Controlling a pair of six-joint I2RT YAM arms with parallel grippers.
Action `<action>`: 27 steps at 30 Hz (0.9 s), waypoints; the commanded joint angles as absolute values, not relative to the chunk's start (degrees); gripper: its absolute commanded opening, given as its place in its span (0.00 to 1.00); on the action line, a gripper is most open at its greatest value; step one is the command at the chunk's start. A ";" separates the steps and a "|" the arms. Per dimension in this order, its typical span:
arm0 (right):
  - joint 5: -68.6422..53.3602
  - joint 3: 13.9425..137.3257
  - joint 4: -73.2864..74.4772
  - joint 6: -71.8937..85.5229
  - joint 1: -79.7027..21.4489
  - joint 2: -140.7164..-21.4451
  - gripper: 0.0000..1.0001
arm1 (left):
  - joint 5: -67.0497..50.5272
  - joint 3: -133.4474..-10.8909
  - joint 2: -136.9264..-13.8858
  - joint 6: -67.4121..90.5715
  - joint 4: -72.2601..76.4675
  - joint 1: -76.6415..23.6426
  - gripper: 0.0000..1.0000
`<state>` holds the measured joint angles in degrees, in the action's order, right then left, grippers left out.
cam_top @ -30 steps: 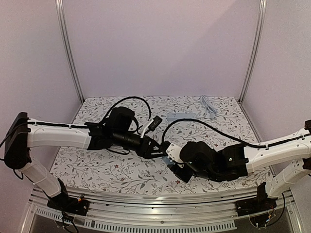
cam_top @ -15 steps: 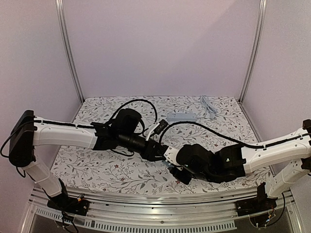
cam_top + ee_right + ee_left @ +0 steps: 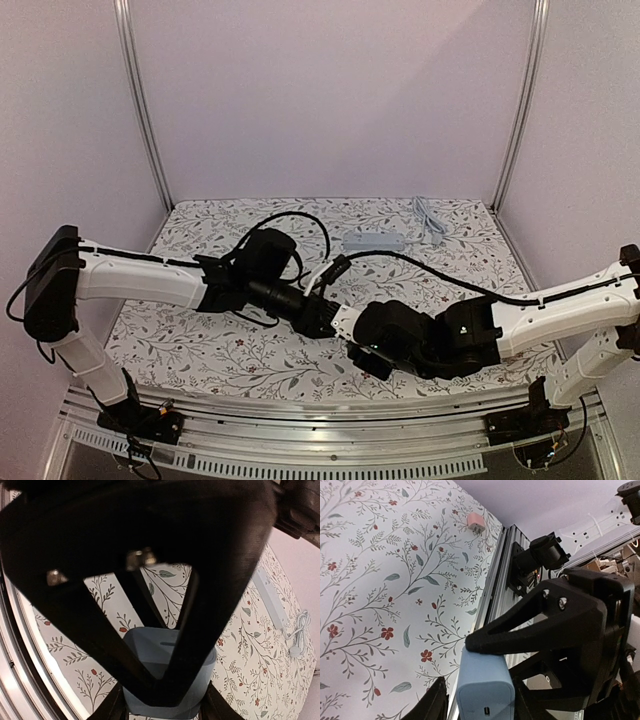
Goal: Insert the plug
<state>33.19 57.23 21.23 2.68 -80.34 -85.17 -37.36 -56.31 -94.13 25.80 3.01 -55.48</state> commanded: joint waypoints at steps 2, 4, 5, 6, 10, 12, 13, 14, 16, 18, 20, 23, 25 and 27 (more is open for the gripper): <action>34.55 59.72 23.81 1.52 -81.37 -86.51 0.00 | -38.41 -56.95 -95.43 25.80 4.04 -56.23 0.41; 34.91 60.11 24.19 1.34 -81.52 -86.80 0.00 | -38.49 -57.00 -95.55 25.80 4.04 -56.20 0.40; 35.19 60.21 24.39 1.28 -81.56 -86.91 0.00 | -38.50 -56.97 -95.66 25.82 4.04 -56.18 0.39; 35.38 60.38 24.52 1.24 -81.62 -86.99 0.00 | -38.54 -56.89 -95.71 25.84 4.12 -56.16 0.39; 35.68 60.91 24.94 0.67 -81.82 -87.01 0.00 | -38.57 -56.70 -95.79 25.95 4.22 -56.25 0.33; 35.87 61.13 25.13 0.62 -81.91 -87.01 0.00 | -38.67 -56.78 -95.84 25.99 4.22 -56.24 0.29; 36.12 61.24 25.26 0.62 -81.89 -87.08 0.00 | -38.79 -56.84 -95.89 26.05 4.26 -56.20 0.27; 36.39 61.38 25.31 0.62 -81.91 -87.09 0.00 | -38.97 -56.86 -95.87 26.06 4.30 -56.30 0.24; 37.19 61.50 25.35 0.62 -81.94 -87.10 0.00 | -39.34 -56.87 -95.92 26.10 4.54 -56.27 0.16; 37.77 61.49 25.25 0.62 -81.99 -86.98 0.00 | -39.50 -56.82 -95.82 26.31 4.90 -56.31 0.00; 38.13 61.46 25.21 0.63 -81.93 -86.71 0.00 | -39.29 -56.78 -95.72 26.45 5.14 -56.29 0.00; 38.39 61.44 25.20 1.00 -81.99 -86.28 0.11 | -39.03 -56.73 -95.71 26.78 5.42 -56.20 0.00; 38.50 61.21 25.19 1.39 -81.94 -85.94 0.22 | -38.95 -56.69 -95.64 27.10 5.72 -56.19 0.00; 39.11 60.88 25.19 1.94 -81.95 -85.72 0.41 | -38.84 -56.63 -95.49 27.32 6.15 -56.08 0.00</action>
<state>36.82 59.66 25.47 0.78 -81.65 -86.59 -38.65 -56.31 -94.67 27.22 4.89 -55.61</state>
